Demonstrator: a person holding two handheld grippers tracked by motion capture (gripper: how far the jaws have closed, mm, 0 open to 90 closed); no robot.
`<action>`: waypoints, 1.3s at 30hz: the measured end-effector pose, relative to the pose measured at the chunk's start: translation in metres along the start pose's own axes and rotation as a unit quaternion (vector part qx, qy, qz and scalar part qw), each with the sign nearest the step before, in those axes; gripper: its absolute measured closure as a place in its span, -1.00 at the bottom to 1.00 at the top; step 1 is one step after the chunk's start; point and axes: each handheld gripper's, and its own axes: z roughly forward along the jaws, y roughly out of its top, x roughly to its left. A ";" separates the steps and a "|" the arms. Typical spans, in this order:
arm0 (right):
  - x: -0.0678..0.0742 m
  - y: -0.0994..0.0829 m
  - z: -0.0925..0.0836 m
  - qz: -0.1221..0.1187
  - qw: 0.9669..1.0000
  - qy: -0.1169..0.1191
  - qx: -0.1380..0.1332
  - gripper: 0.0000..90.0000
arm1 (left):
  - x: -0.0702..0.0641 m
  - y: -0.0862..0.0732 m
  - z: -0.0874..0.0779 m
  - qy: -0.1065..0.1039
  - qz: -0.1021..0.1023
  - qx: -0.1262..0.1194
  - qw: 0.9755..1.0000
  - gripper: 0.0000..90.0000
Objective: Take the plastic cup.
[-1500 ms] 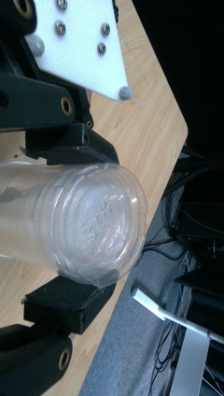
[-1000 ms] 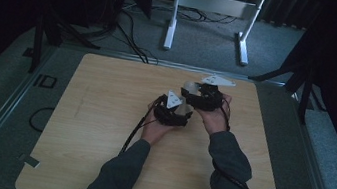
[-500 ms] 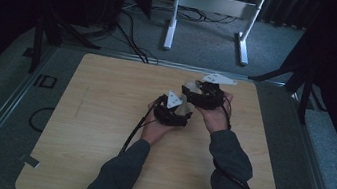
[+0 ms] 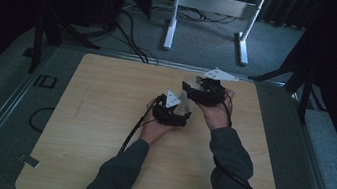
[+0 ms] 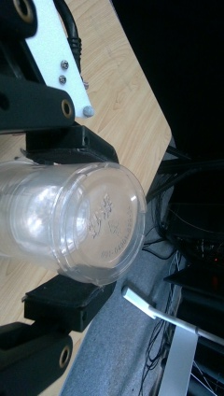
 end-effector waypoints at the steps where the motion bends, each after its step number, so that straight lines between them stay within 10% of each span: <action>1: 0.000 0.001 0.000 0.000 1.000 0.000 -0.001 -0.10 | 0.000 0.000 0.000 0.000 0.000 -0.001 1.000 -0.66; 39: 0.005 0.030 -0.021 -0.003 1.000 -0.009 -0.024 -0.10 | 0.009 0.006 -0.020 -0.026 -0.014 -0.006 1.000 -0.55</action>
